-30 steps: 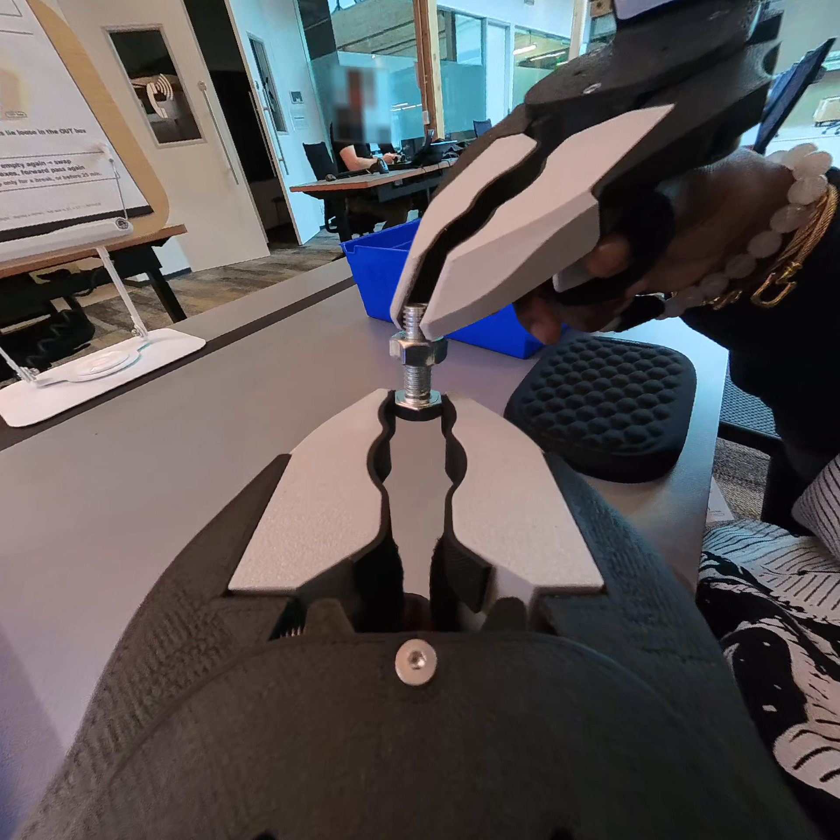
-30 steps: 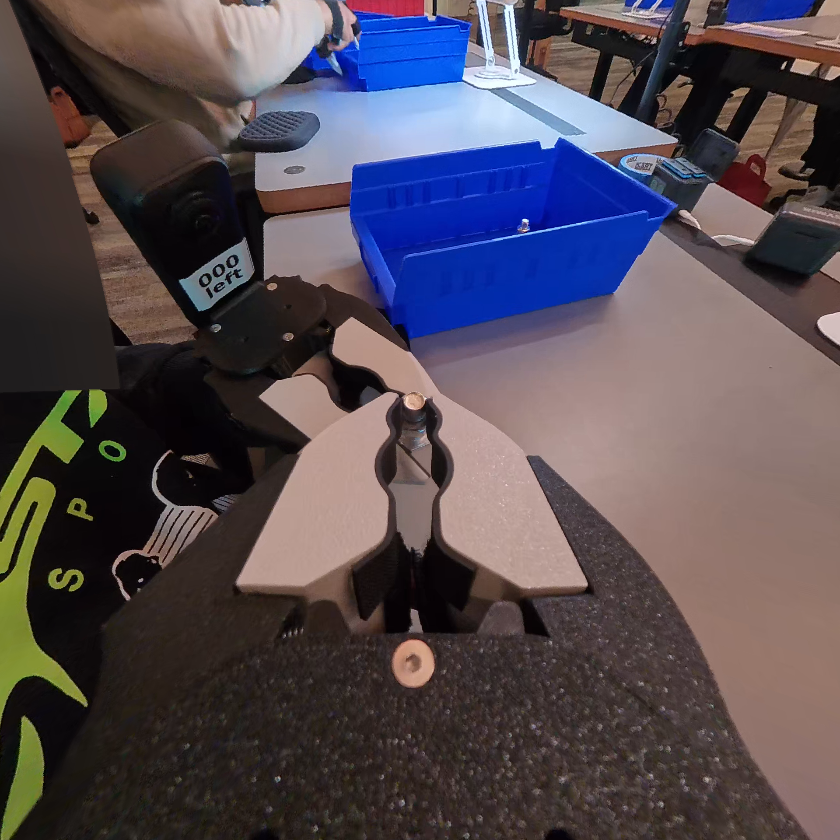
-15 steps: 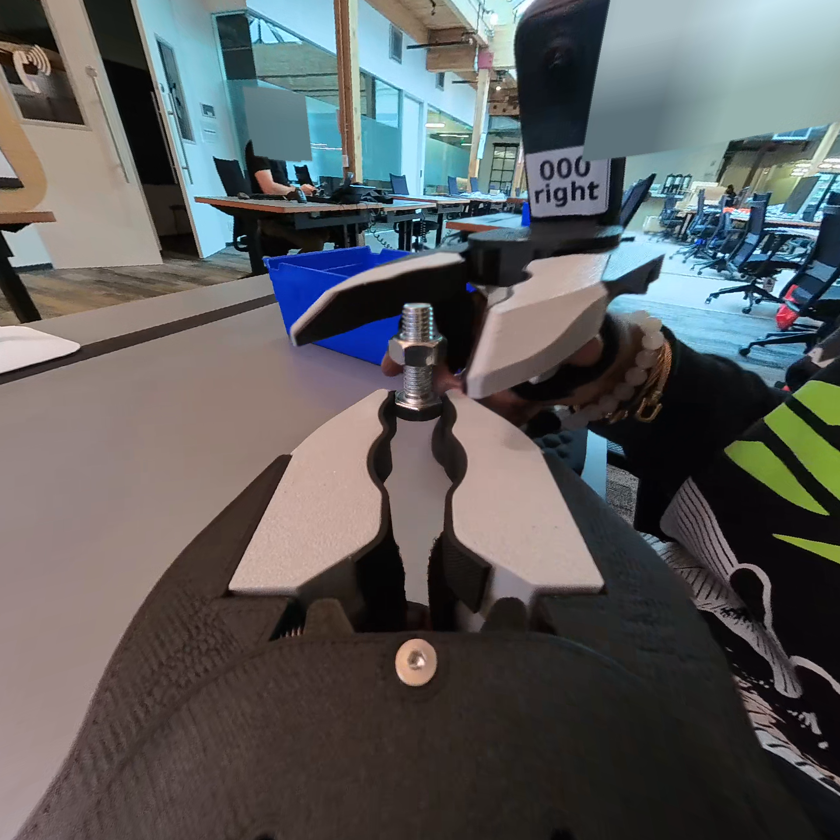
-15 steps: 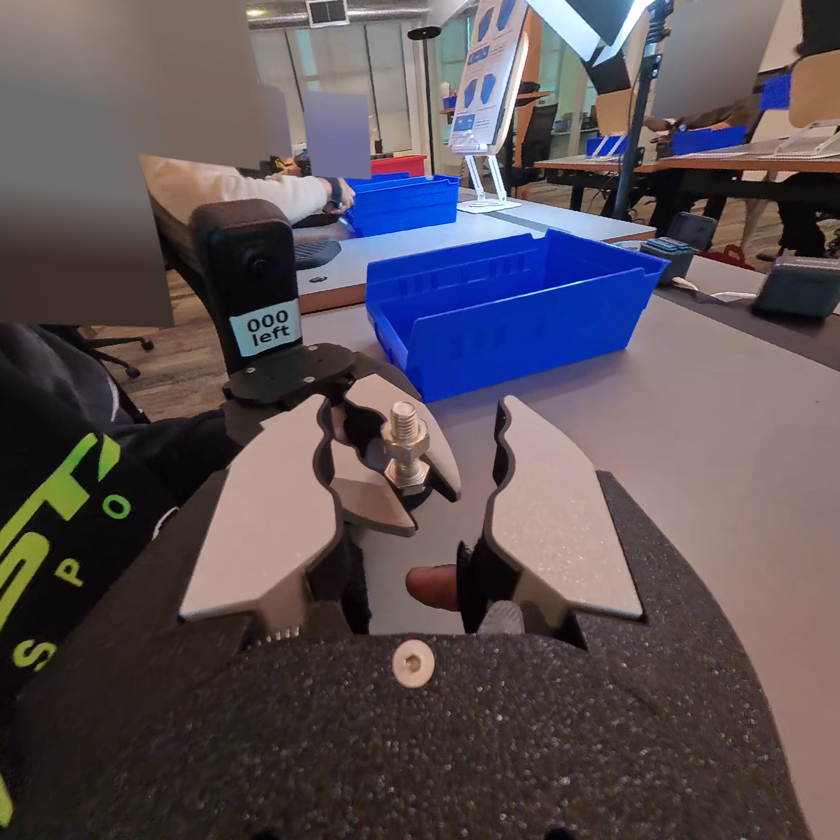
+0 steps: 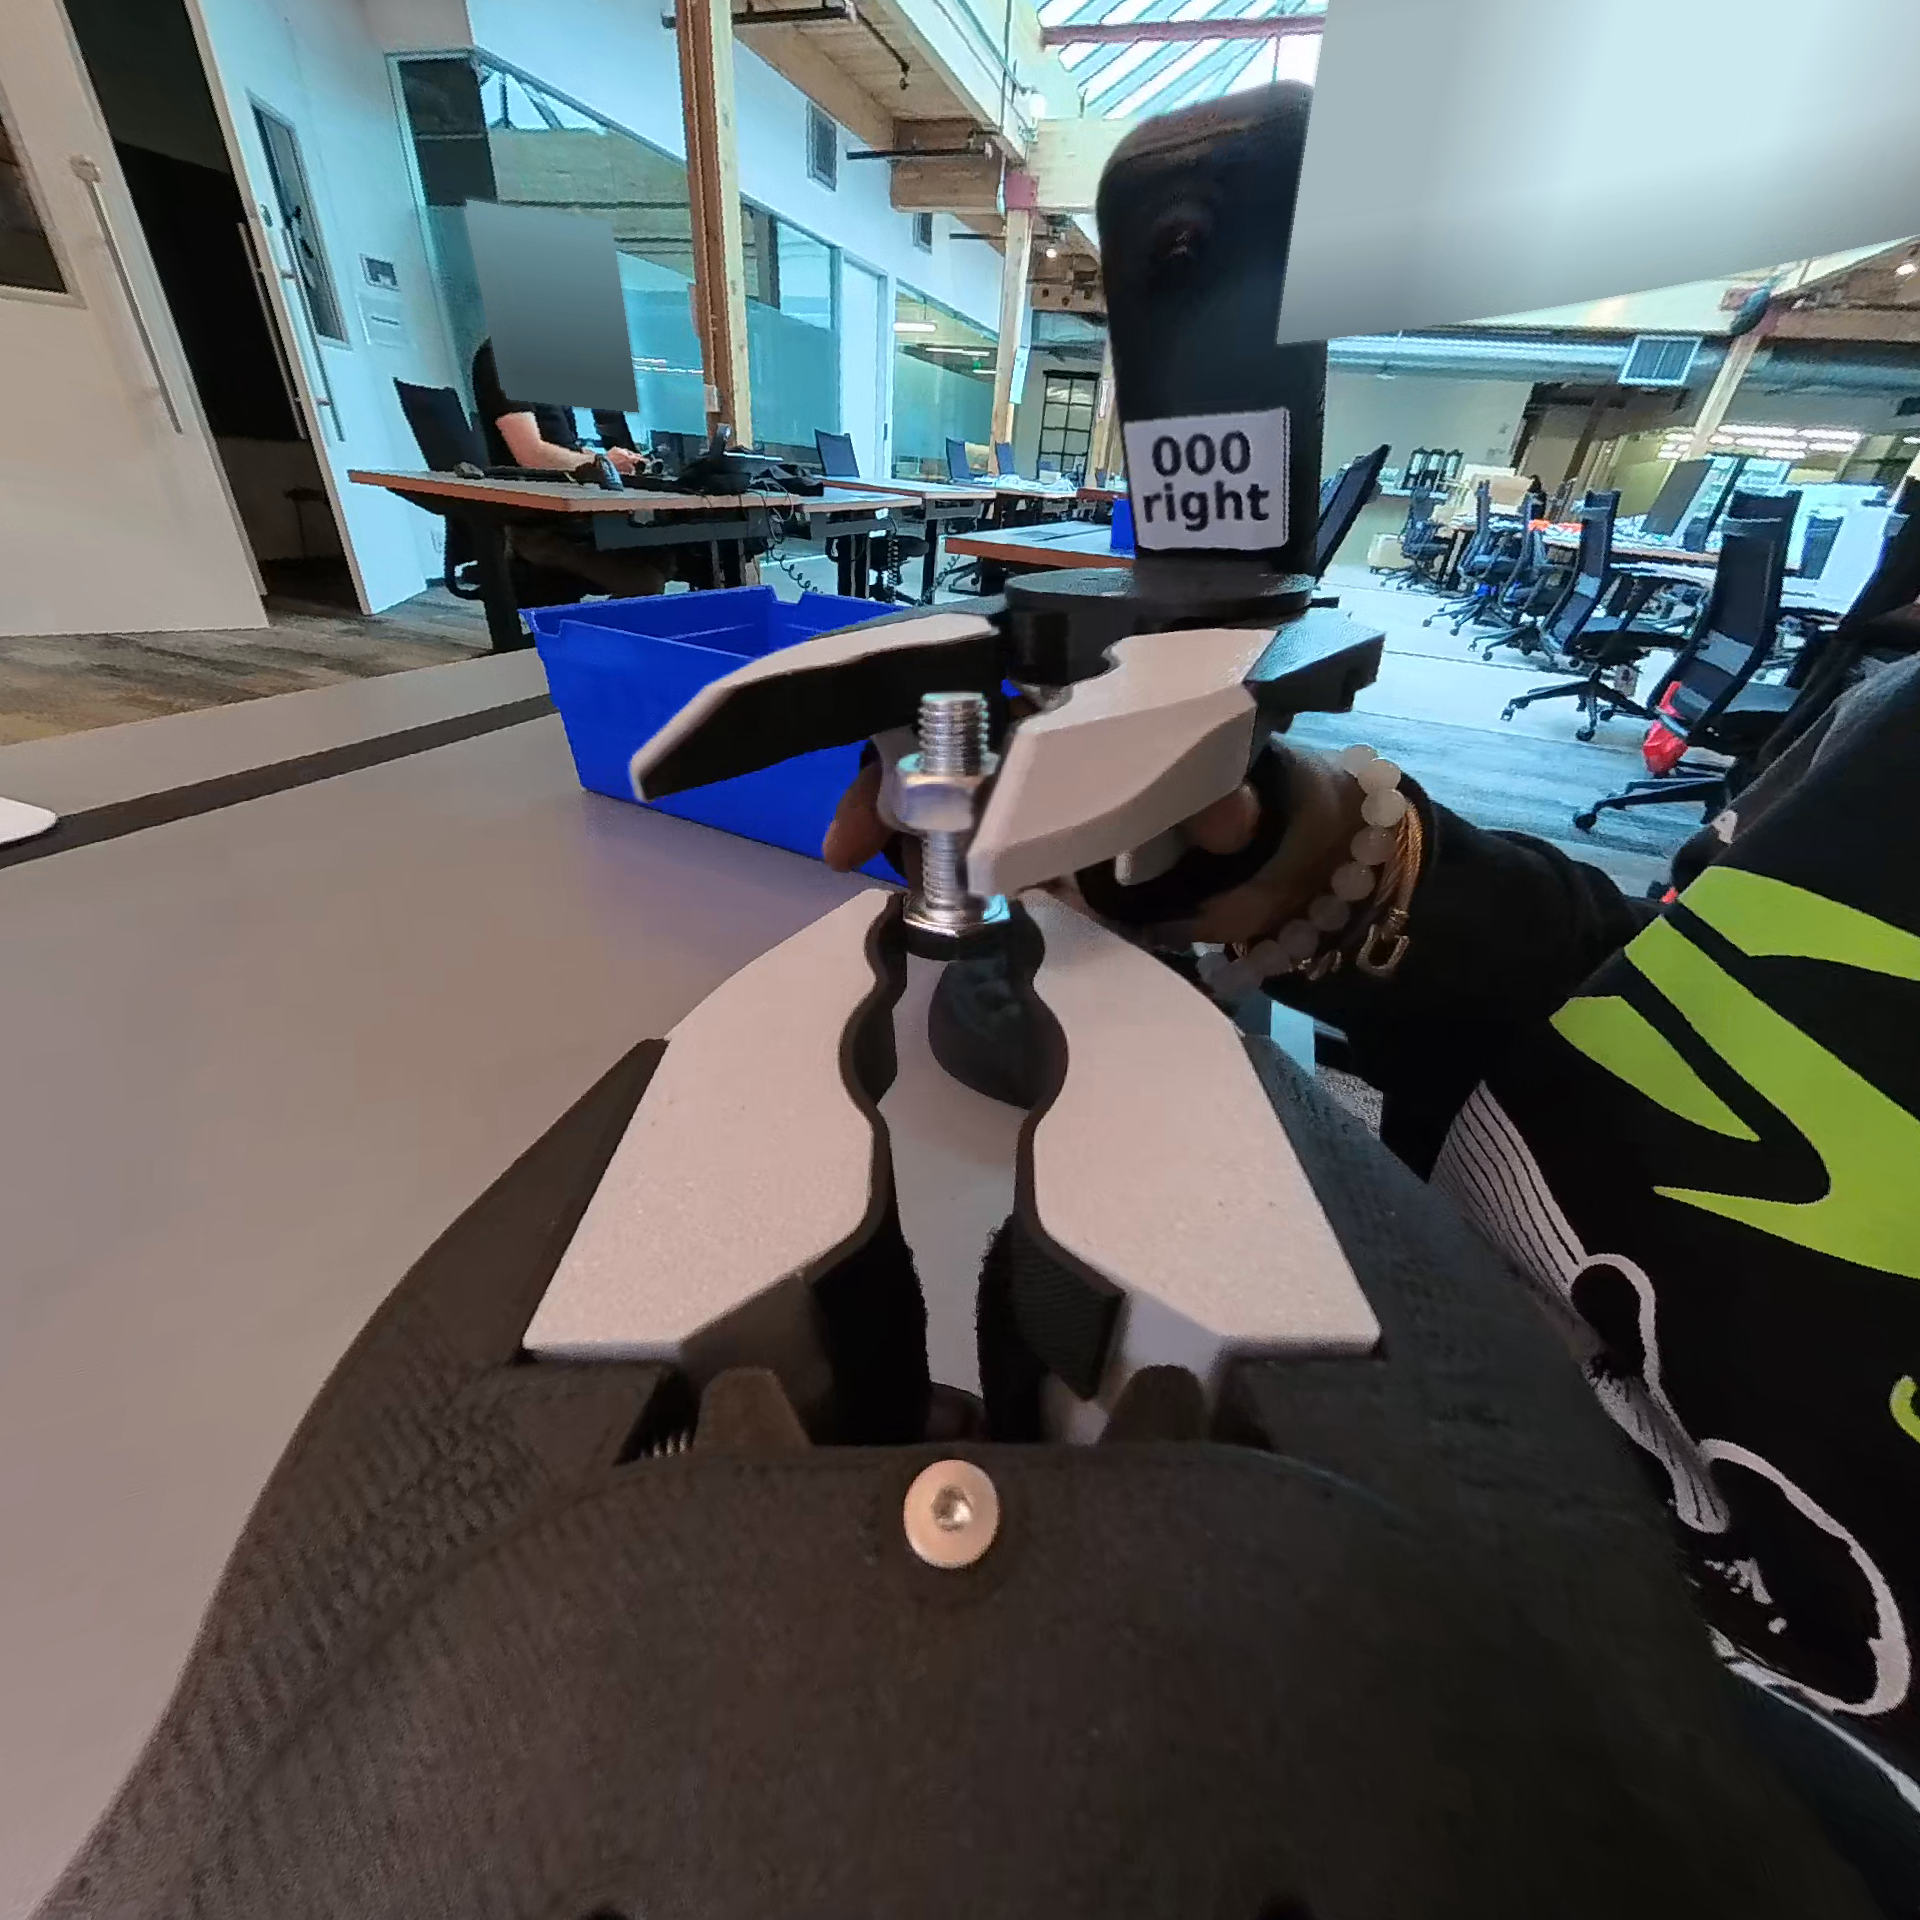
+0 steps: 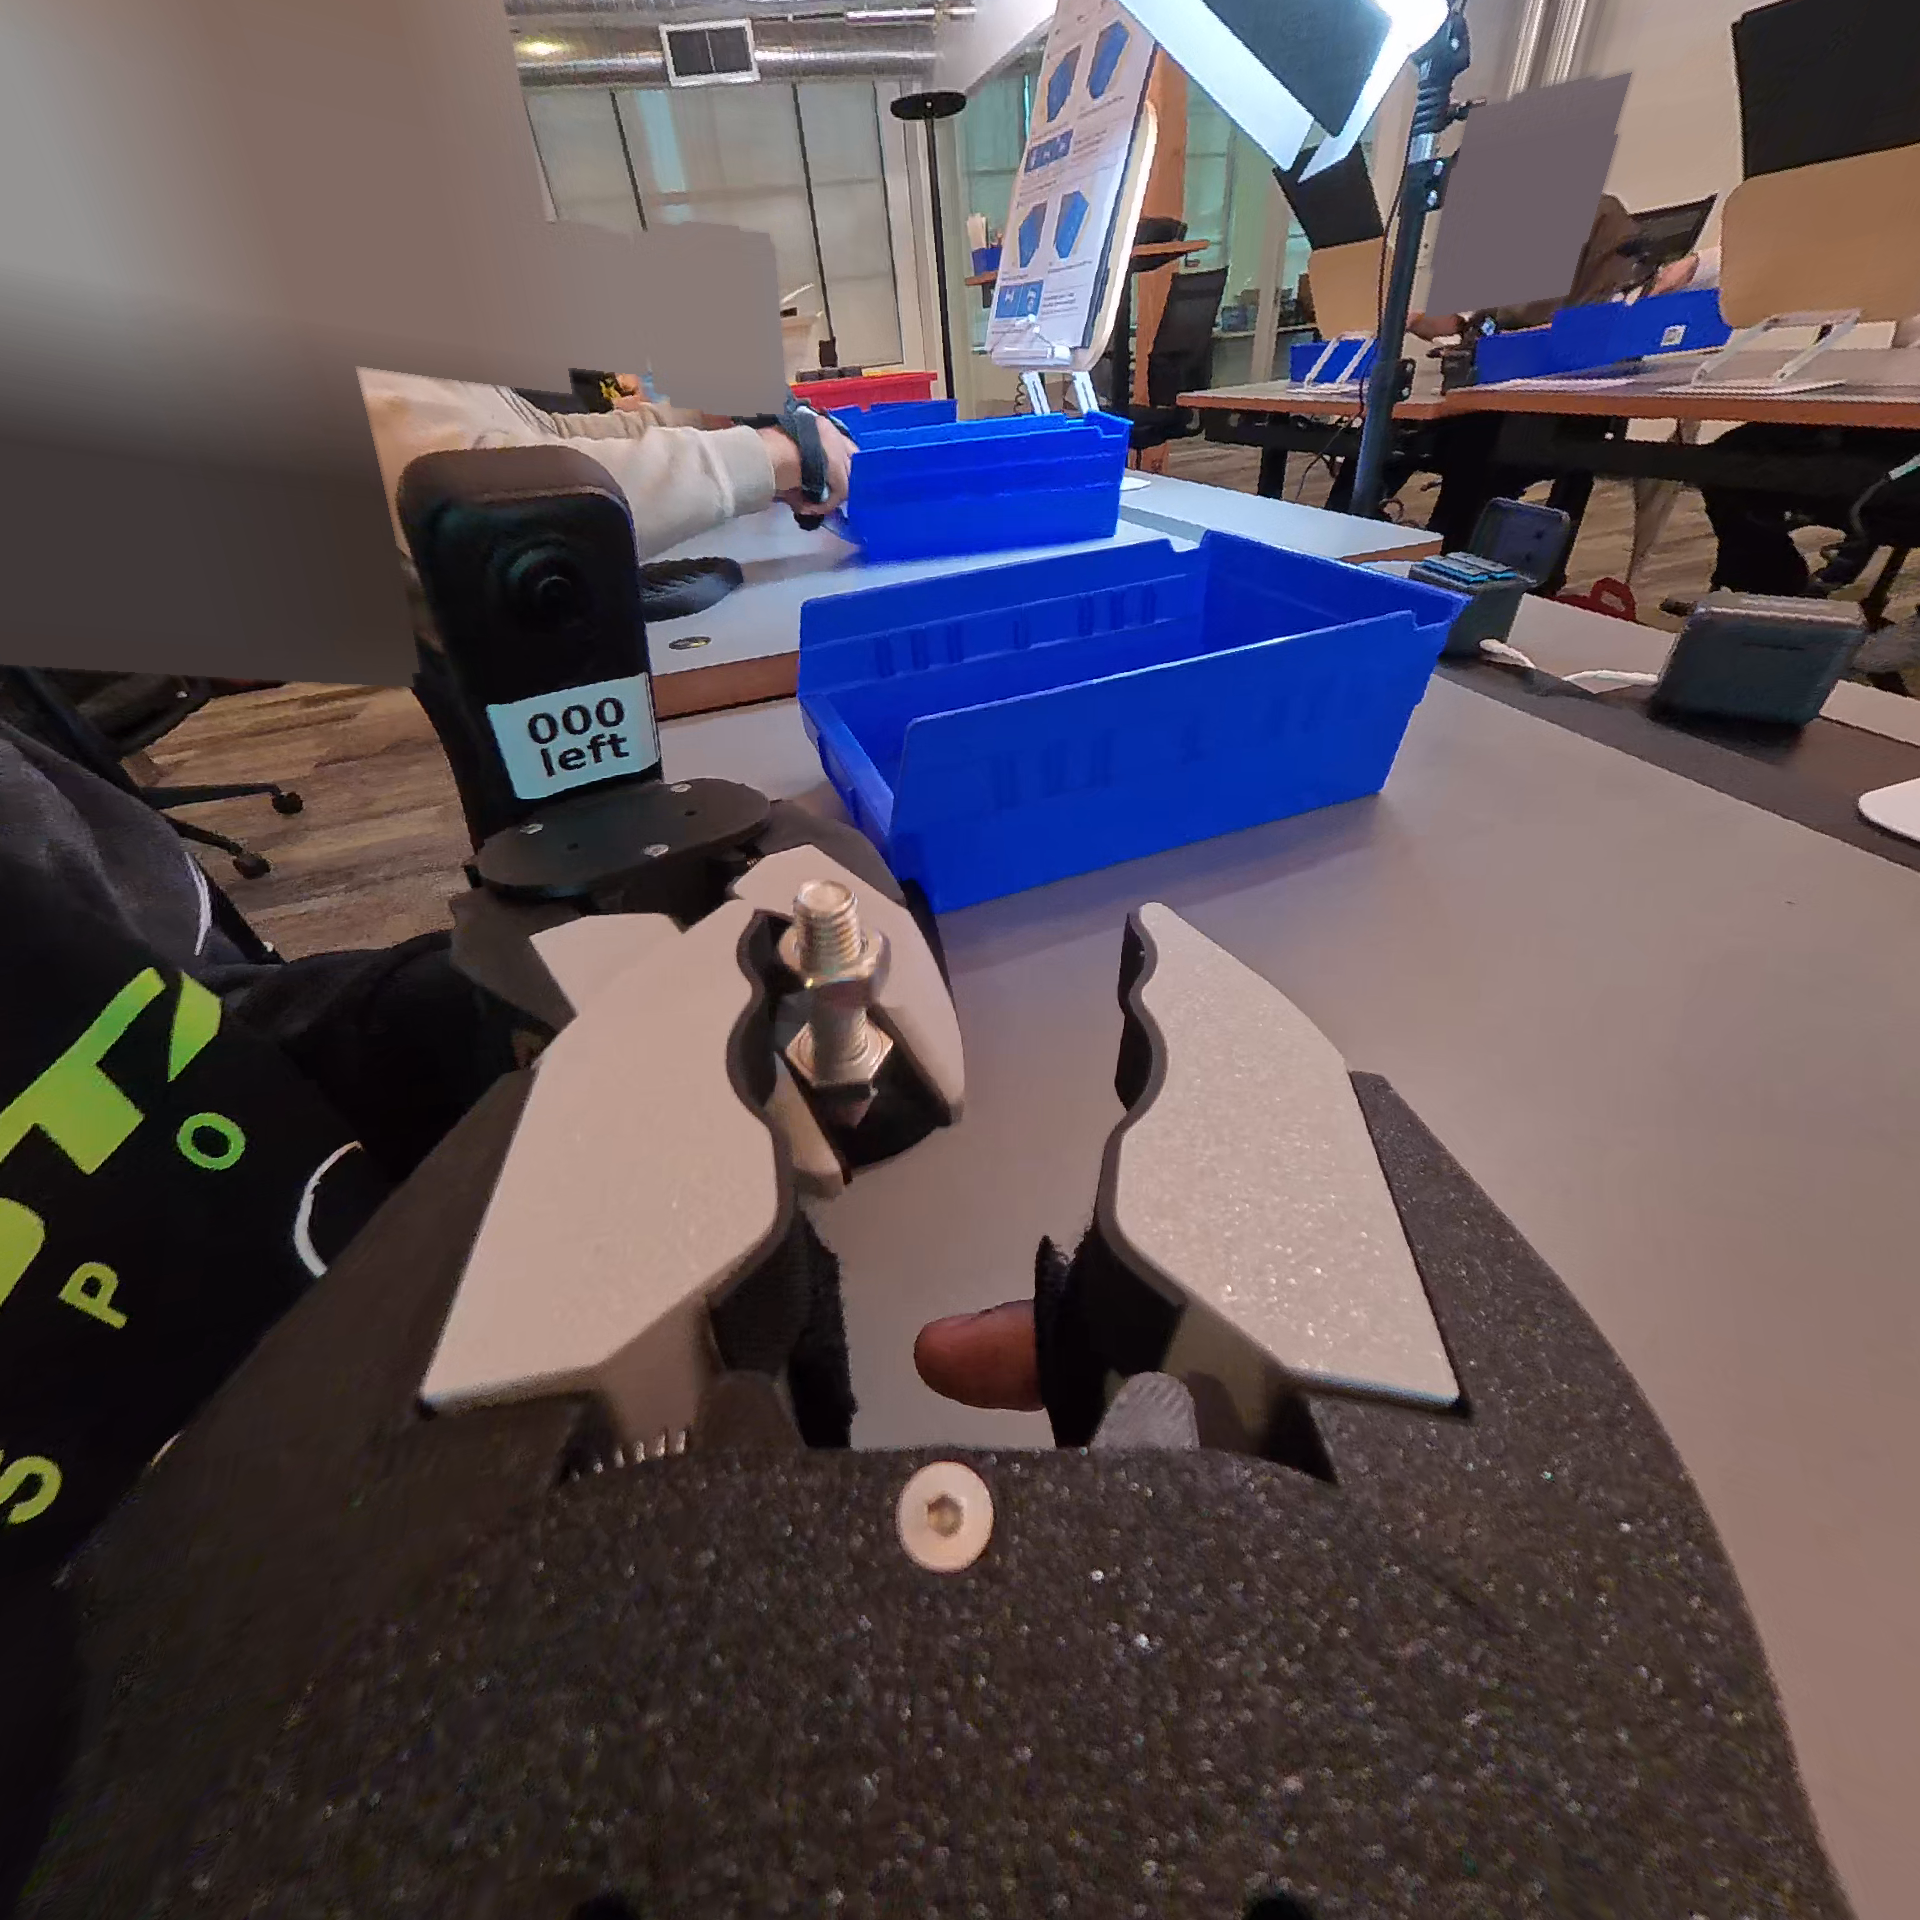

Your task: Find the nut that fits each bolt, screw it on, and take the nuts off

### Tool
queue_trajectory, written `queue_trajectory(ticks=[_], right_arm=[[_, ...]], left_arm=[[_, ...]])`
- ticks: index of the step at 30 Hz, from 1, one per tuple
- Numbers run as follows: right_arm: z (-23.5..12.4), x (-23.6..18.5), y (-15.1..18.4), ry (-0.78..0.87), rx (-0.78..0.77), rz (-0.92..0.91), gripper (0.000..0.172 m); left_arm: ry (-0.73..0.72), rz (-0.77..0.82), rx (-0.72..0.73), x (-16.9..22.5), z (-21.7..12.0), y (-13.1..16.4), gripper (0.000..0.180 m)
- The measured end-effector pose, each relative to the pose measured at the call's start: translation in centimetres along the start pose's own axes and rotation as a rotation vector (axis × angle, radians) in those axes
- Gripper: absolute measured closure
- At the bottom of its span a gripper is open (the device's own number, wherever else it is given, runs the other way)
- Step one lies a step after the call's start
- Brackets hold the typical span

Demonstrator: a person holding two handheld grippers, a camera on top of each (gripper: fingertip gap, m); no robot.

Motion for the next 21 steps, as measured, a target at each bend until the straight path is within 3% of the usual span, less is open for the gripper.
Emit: queue_trajectory(ticks=[4, 7, 9, 11, 15, 21], right_arm=[[-1.5, 0.1, 0.1, -0.003, 0.028, -0.008, 0.112], [-3.1, 0.8, 0.3, 0.066, 0.057, -0.003, 0.145], [-3.9, 1.0, 0.4, 0.075, 0.072, 0.004, 0.148], [-4.0, 0.6, 0.4, 0.039, 0.093, 0.013, 0.143], [-2.3, -0.5, 0.4, -0.032, 0.078, 0.0, 0.112], [0.6, -0.9, 0.4, -0.049, 0.028, -0.025, 0.1]], left_arm=[[-0.003, -0.008, 0.011, -0.2, -0.3, -0.1, 0.162], [0.001, -0.013, 0.023, -0.4, -0.6, -0.2, 0.162], [-0.007, -0.01, 0.017, -0.4, -0.7, -0.1, 0.162], [-0.007, -0.009, 0.016, -0.4, -0.6, -0.1, 0.162], [-0.002, 0.008, -0.003, -0.2, -0.4, 0.0, 0.162], [0.007, 0.034, -0.03, 0.2, -0.1, 0.3, 0.162]])
Point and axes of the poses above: each gripper's, where its closed fingertips meet, z out along the fingers, y out of its underside, x = y × z across the jaws, the point moved 7 cm from there along -z, back along the fingers, and after that the axes turned 5 degrees about -y, right-handed, at the moved point
